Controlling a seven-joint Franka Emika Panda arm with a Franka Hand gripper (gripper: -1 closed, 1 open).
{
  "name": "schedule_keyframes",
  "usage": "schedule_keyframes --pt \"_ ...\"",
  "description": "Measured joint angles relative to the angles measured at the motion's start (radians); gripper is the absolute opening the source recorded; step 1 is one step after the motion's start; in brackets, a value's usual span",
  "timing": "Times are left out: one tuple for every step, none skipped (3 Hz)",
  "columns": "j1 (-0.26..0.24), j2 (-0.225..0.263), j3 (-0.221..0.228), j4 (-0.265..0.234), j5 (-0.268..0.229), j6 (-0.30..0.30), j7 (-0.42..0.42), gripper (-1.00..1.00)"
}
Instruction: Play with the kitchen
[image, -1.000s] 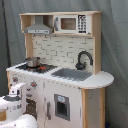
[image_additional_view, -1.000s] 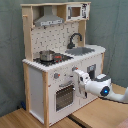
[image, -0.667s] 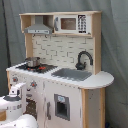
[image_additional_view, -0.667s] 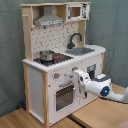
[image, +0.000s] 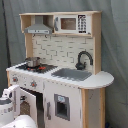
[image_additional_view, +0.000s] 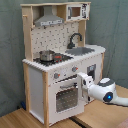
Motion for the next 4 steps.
schedule_keyframes --pt "0.05 0.001 0.005 0.009 0.0 -0.085 0.028 -1.0" --pt "0.087 0.008 0.01 0.034 0.0 -0.184 0.044 -1.0" --pt "0.103 0.014 0.015 0.07 0.0 -0.279 0.054 -1.0" --pt "0.105 0.019 0.021 0.115 0.001 -0.382 0.063 -1.0"
